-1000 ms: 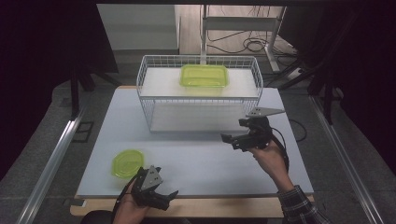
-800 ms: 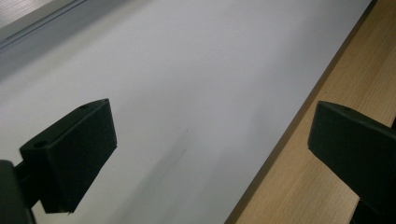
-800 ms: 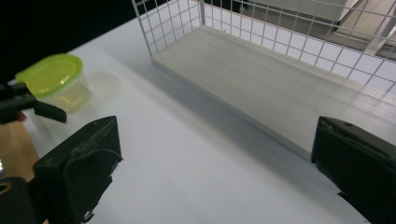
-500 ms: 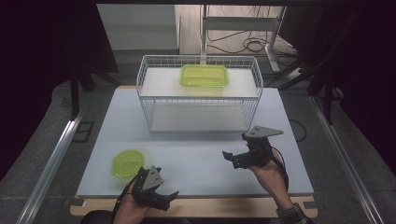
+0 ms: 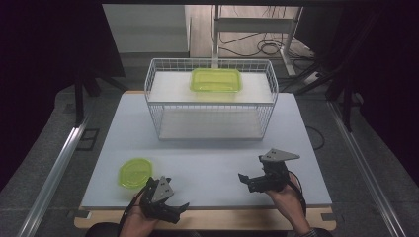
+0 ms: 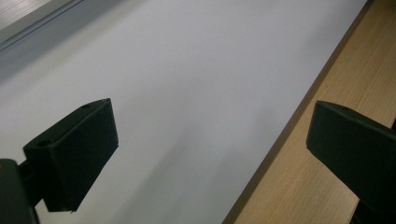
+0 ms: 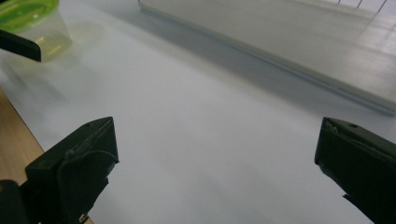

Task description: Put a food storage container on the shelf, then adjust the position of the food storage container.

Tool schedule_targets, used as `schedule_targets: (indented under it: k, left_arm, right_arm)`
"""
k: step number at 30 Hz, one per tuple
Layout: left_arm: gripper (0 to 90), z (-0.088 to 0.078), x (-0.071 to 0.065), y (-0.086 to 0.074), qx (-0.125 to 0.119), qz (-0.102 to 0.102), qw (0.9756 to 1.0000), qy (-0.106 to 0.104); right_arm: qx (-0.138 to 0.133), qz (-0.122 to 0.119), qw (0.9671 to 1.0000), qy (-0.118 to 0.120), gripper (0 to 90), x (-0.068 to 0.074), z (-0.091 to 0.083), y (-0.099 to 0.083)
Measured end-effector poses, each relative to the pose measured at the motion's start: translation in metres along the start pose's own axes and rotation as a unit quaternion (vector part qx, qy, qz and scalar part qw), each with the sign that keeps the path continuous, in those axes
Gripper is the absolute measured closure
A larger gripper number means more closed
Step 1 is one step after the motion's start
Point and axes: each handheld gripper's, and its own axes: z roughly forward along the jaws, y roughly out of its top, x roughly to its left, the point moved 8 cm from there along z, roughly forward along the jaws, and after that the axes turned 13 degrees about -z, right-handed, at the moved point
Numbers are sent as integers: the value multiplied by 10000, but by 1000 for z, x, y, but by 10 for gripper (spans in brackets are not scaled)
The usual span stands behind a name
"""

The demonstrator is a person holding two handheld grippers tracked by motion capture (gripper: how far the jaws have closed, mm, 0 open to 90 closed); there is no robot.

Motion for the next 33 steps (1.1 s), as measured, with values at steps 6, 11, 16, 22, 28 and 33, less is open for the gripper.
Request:
schedule_targets:
  k: [6,11,16,22,28,33]
  left_arm:
    - [26,-1,1,1,-18,-59,10000,28]
    - [44,-10,11,9,-148,-148,9995,253]
    - [220,-20,24,17,-220,-248,9989,340]
    - [604,-49,57,29,-524,-659,9952,498]
    - [898,-67,94,19,-605,-1040,9895,806]
    - [900,-92,135,4,-767,-1435,9779,1312]
  right_arm:
    - [165,56,9998,39,0,5,4,-18]
    - [241,122,9996,-20,0,4,4,-27]
    - [251,177,9995,-35,2,2,5,-28]
    - [283,121,9995,-31,7,4,6,-29]
    - [345,123,9993,-29,13,4,8,-31]
    - [371,102,9993,-13,19,4,9,-32]
